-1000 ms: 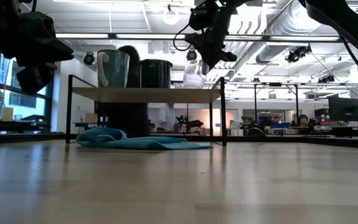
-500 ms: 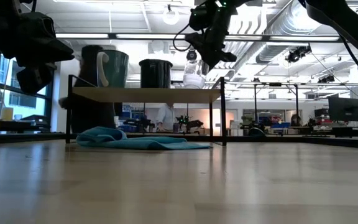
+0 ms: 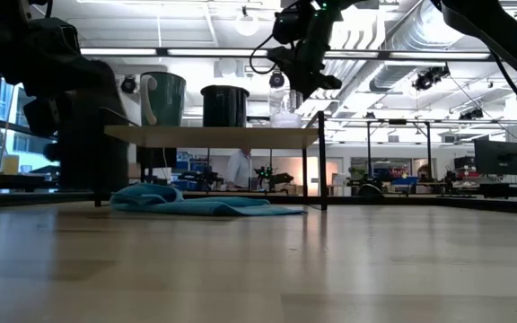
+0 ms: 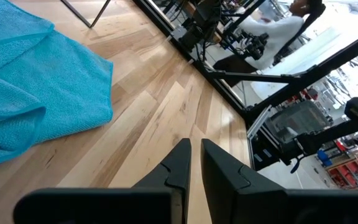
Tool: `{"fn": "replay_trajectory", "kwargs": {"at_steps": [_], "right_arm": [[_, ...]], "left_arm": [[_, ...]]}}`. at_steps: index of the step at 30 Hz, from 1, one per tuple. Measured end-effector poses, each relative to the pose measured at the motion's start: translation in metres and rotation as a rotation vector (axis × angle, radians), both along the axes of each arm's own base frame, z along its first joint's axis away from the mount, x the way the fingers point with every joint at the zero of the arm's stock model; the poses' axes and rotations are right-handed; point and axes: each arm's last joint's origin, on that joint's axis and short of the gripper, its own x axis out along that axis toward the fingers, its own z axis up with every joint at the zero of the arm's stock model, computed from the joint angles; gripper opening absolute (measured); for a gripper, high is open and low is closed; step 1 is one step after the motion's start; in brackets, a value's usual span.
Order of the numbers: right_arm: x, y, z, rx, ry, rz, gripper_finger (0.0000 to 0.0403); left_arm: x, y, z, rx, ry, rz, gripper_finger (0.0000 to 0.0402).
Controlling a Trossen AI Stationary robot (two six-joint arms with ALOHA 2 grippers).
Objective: Stack small to large cups/mugs on shelf
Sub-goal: Put the transparent mug on the shelf
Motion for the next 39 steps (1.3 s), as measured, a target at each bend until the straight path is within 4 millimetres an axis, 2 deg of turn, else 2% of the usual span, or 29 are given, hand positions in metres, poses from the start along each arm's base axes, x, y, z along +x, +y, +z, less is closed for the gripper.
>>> {"fn": "replay_trajectory", "kwargs": {"at_steps": [12,24,39], "right_arm": [[0.0001,0.0000,0.0000,0.018,-0.008,-0.043,0.0041],[0.0024,-0.0015,0.0011,0.024,-0.042,-0.104,0.0021],[0.0025,-0.0009,0.0011,0.032,-0.047,-0.074,0.0021]], "left_arm": [[0.0000,0.0000,0.0000,0.001,0.000,0.000,0.0026],[0.0000,0.0000,0.0000,0.001,0.000,-0.001,0.0026],[0.0000,-0.0003,-0.0001,0.006,0.002,-0.013,0.0026]]}}
